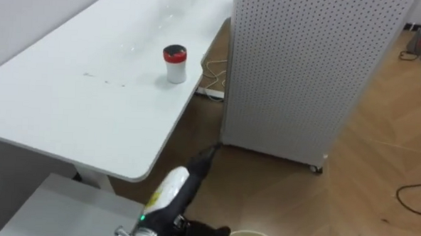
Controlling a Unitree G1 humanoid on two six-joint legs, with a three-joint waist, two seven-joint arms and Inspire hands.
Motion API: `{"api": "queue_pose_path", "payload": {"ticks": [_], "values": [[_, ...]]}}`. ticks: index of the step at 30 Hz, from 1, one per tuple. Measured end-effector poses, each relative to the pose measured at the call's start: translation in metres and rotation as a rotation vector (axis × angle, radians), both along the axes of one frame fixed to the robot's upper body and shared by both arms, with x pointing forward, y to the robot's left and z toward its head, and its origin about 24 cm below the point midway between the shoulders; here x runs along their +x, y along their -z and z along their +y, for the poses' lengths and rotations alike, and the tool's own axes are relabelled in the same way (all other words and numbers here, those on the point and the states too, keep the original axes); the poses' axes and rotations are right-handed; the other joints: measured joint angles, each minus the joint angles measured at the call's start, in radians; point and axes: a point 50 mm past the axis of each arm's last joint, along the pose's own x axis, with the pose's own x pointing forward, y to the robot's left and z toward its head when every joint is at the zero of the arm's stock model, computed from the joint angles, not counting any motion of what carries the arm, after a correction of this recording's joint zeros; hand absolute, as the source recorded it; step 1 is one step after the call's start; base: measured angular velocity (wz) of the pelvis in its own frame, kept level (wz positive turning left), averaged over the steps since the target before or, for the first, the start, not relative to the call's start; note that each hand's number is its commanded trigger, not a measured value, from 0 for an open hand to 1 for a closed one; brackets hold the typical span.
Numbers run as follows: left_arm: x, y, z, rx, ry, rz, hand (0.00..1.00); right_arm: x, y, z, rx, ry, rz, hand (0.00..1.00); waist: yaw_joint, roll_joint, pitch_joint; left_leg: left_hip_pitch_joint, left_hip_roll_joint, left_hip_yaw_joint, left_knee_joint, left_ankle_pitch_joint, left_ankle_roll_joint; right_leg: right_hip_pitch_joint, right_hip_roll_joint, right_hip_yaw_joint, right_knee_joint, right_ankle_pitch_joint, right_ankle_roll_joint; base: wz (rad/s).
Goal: Pick garbage
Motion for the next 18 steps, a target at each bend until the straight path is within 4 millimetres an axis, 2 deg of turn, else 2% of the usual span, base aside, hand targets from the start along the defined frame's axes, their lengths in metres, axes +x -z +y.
{"api": "queue_pose_path", "payload": {"ticks": [2, 4, 7, 13, 18], "values": [[-0.001, -0.007, 0.005, -0.024, -0.038, -0.050, 0.00, -0.003, 0.001, -0.001, -0.005, -0.009, 0.009, 1.00, 0.002, -0.008, -0.0027, 0.025, -0.006, -0.028, -0.022, 0.003, -0.005, 0.011, 0.011, 0.018, -0.004, 0.001, -0.002, -0.36], [-0.004, -0.011, 0.008, -0.046, -0.063, -0.087, 0.00, -0.012, 0.003, -0.002, -0.013, -0.005, 0.028, 1.00, 0.011, -0.015, -0.0099, 0.062, -0.004, -0.020, -0.070, 0.010, -0.018, 0.025, 0.025, 0.035, -0.021, 0.006, -0.006, -0.31], [-0.005, -0.014, 0.011, -0.060, -0.093, -0.119, 0.00, -0.021, 0.005, -0.005, -0.019, 0.016, 0.048, 1.00, 0.020, -0.016, -0.0117, 0.092, 0.002, -0.021, -0.105, 0.017, -0.029, 0.046, 0.042, 0.044, -0.054, 0.022, -0.009, -0.16], [-0.005, -0.016, 0.017, -0.069, -0.139, -0.150, 0.00, -0.031, 0.008, -0.007, -0.022, 0.037, 0.082, 1.00, 0.026, -0.001, -0.0179, 0.160, 0.012, -0.028, -0.196, 0.029, -0.050, 0.098, 0.073, 0.061, -0.126, 0.057, -0.009, -0.11], [-0.010, -0.012, 0.021, -0.091, -0.173, -0.137, 0.00, -0.034, 0.009, -0.006, -0.019, 0.039, 0.089, 1.00, 0.024, 0.004, -0.0163, 0.185, 0.013, -0.028, -0.228, 0.031, -0.052, 0.119, 0.081, 0.066, -0.150, 0.070, -0.004, -0.04]]}}
